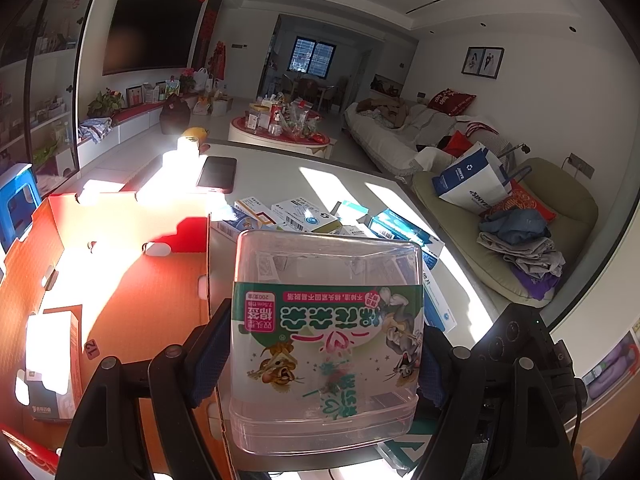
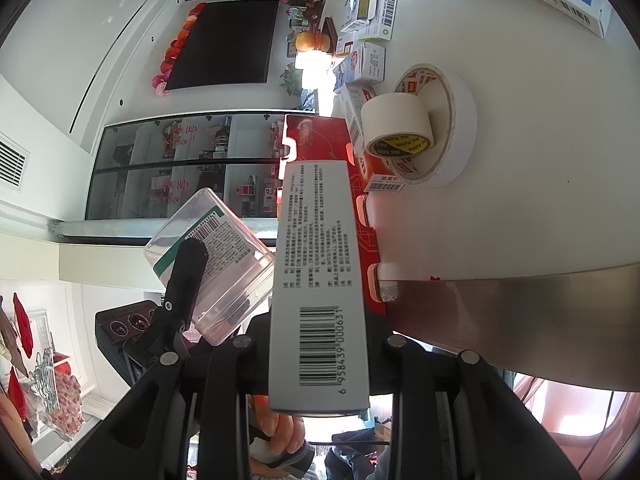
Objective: Organize objects
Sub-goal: 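Carry the container and the teal box toward the cardboard box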
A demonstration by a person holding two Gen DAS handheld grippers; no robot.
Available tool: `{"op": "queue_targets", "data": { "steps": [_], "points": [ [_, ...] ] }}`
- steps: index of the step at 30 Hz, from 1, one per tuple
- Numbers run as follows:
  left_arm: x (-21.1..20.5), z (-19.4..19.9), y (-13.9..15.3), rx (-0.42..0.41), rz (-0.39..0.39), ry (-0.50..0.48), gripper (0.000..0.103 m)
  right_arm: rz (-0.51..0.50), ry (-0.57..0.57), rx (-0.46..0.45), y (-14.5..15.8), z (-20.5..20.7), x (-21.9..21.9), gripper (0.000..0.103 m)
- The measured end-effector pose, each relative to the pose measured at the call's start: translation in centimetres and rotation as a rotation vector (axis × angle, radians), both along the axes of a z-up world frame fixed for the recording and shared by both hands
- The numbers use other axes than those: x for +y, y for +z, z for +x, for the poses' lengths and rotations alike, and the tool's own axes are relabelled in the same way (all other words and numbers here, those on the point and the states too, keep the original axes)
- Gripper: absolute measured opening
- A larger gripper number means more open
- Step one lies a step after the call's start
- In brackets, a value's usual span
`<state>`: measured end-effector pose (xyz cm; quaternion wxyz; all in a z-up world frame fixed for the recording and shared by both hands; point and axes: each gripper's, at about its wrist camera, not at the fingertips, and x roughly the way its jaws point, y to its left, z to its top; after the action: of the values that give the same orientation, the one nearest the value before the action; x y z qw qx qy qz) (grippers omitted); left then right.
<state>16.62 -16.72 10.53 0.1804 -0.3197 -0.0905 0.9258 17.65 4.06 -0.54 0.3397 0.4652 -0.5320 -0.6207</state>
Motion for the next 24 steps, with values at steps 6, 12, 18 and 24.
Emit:
{"op": "queue_targets", "data": {
  "steps": [6,12,18,24],
  "points": [
    [-0.02,0.01,0.1,0.004,-0.002,-0.001,0.083,0.001,0.001,0.0,0.0,0.02,-0.01,0.028],
    [-0.24,0.12,0.29,0.01,-0.001,0.006,0.083,-0.001,0.001,-0.001,-0.02,0.01,0.02,0.028],
    [-0.33,0.07,0.28,0.006,-0.001,0.01,0.083,-0.004,-0.002,-0.004,0.03,-0.01,0.05,0.028],
    [-0.31,0.04,0.3,0.006,-0.003,0.007,0.083,-0.005,-0.003,-0.005,0.04,-0.01,0.09,0.028]
  ]
}}
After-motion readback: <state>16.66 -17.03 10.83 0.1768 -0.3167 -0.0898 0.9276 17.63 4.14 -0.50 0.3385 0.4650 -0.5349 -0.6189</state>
